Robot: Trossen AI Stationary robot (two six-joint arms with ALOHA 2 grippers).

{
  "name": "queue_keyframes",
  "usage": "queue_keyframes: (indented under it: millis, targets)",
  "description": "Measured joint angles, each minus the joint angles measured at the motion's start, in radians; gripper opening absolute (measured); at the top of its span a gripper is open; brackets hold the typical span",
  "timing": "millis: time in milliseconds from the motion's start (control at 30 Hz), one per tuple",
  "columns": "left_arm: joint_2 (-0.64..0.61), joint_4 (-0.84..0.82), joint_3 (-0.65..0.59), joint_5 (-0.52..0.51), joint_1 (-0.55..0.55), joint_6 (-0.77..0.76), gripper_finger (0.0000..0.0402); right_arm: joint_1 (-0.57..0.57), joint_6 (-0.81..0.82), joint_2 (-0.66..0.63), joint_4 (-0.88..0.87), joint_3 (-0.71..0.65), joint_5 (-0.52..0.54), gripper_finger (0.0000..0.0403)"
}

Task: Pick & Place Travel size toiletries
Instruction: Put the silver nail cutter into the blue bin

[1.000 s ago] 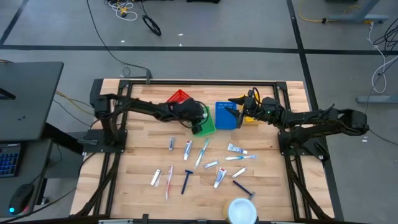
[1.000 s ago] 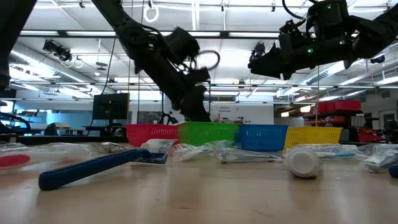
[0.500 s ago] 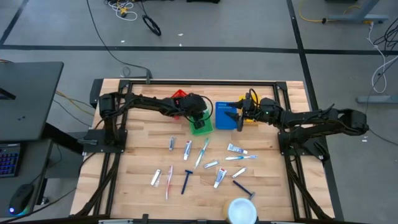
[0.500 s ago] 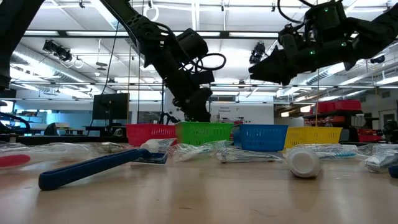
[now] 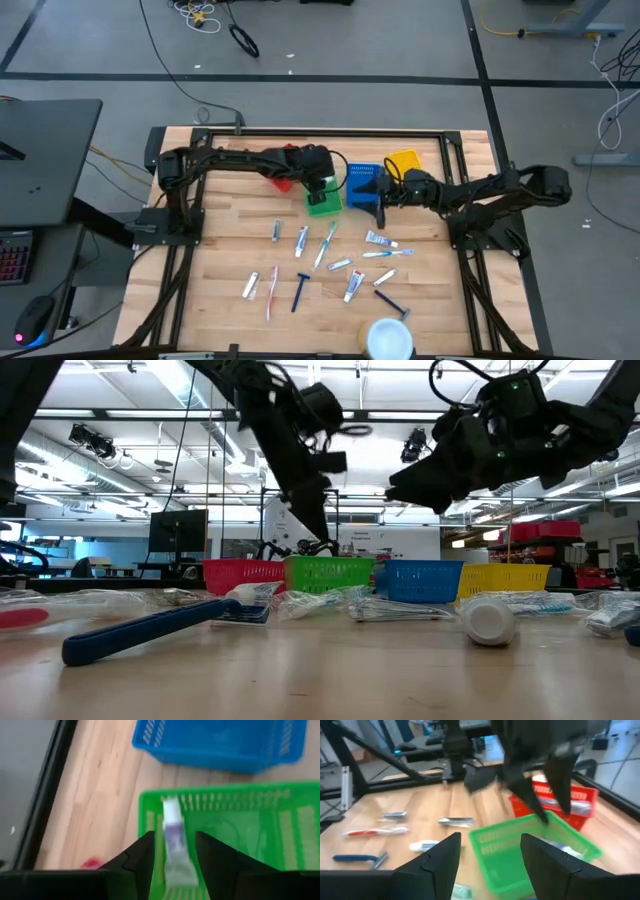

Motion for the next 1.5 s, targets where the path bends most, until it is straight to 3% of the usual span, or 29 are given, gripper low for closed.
queue_keyframes:
  millis: [200,367,433,567,700,933,1033,1267,1500]
  targets:
    - [-0.13,-0.077,-0.039,-0.076,0.011,0.055,0.0142,0.071,0.018,0.074,-0.02,0.052,0.0,0.0218]
    - [-0.27,-0.041,-0.18,-0.001,0.037,-0.019,0.0142,0.126,-0.042,0.13,-0.123,0.156,-0.002,0.0218]
    - [-0.325,0.044,-0.273,0.021,0.037,-0.042,0.0142,0.136,-0.077,0.144,-0.2,0.207,0.0,0.0218]
    - [-0.399,0.374,-0.484,0.089,0.037,-0.05,0.0142,0.141,-0.084,0.151,-0.39,0.284,-0.001,0.0218]
    - [-0.418,0.634,-0.606,0.178,0.04,-0.054,0.0143,0.16,-0.031,0.153,-0.473,0.311,0.0,0.0218]
    - [-0.418,0.807,-0.626,0.199,0.048,-0.05,0.0143,0.279,0.024,0.192,-0.487,0.311,0.008,0.0218]
    - [-0.418,0.88,-0.626,0.2,0.051,-0.013,0.0144,0.327,0.026,0.221,-0.492,0.31,0.065,0.0218]
    - [-0.418,1.01,-0.626,0.257,0.052,-0.049,0.0149,0.364,0.043,0.253,-0.472,0.31,0.072,0.0218]
    - [-0.418,0.974,-0.626,0.341,0.05,-0.121,0.0149,0.399,0.068,0.335,-0.478,0.31,0.073,0.0218]
